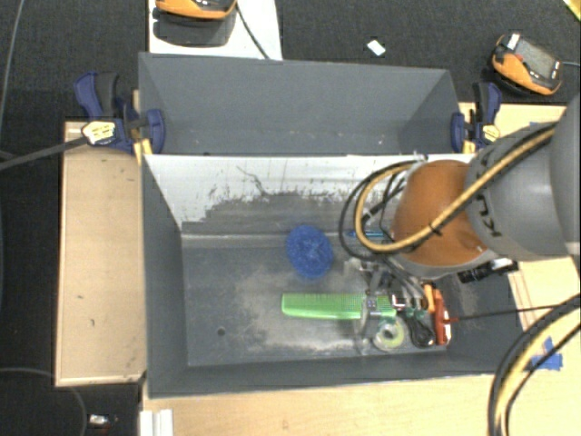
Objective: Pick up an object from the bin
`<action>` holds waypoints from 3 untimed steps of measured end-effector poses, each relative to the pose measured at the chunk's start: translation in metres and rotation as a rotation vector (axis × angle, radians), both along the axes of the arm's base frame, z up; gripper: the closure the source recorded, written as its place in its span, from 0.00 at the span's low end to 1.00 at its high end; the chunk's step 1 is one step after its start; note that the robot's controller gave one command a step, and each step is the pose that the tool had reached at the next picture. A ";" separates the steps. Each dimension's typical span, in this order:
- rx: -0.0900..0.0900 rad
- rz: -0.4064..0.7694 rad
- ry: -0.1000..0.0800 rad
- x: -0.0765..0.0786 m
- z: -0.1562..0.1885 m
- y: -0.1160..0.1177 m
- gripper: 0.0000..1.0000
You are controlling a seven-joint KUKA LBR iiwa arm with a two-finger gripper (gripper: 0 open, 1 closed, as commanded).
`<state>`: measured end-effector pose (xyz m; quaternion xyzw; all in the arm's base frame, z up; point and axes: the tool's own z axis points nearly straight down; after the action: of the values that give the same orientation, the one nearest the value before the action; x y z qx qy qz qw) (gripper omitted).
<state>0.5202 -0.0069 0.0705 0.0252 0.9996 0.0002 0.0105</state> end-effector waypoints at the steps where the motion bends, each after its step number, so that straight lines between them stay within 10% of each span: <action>1: 0.006 -0.319 0.010 -0.013 0.000 0.024 1.00; 3: 0.006 -0.316 0.009 -0.013 0.002 0.024 1.00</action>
Offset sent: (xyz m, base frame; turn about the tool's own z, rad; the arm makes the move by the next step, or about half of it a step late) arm 0.0000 0.0000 0.0000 0.0000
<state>0.5068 0.0172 0.0721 0.1824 0.9832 0.0013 0.0058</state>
